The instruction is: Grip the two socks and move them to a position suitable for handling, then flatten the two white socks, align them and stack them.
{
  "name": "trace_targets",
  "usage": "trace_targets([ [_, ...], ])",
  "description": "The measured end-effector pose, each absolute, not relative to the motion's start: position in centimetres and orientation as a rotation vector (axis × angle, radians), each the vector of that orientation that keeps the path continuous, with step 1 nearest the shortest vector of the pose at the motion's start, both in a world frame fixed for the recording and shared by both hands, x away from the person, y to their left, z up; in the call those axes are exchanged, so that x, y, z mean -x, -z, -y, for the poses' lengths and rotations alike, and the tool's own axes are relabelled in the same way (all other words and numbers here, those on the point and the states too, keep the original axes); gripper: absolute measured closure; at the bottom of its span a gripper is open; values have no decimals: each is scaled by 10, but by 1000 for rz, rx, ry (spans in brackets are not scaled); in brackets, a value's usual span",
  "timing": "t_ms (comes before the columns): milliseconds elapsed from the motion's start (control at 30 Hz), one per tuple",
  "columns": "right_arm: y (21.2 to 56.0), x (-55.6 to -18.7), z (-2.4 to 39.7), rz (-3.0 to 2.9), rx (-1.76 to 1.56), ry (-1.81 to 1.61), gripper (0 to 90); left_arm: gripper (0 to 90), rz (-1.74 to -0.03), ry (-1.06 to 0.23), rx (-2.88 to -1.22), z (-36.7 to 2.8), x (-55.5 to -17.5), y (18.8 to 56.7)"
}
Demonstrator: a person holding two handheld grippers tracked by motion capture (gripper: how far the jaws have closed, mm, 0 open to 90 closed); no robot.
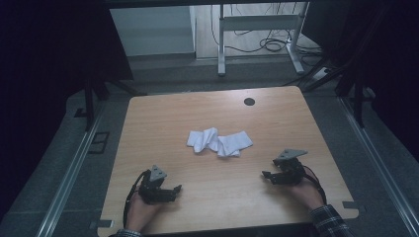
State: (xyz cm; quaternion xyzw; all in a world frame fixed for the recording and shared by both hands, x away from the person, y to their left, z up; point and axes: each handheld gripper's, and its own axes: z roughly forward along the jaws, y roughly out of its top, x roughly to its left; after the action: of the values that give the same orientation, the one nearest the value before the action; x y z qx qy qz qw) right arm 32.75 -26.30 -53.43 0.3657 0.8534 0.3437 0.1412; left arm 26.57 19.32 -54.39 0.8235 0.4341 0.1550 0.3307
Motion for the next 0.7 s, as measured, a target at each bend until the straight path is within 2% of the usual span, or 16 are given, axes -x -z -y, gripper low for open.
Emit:
trace_targets([
  [700, 535, -328, 260, -2476, -1048, -978, 255, 134, -1130, -405, -2149, -193, -266, 544],
])
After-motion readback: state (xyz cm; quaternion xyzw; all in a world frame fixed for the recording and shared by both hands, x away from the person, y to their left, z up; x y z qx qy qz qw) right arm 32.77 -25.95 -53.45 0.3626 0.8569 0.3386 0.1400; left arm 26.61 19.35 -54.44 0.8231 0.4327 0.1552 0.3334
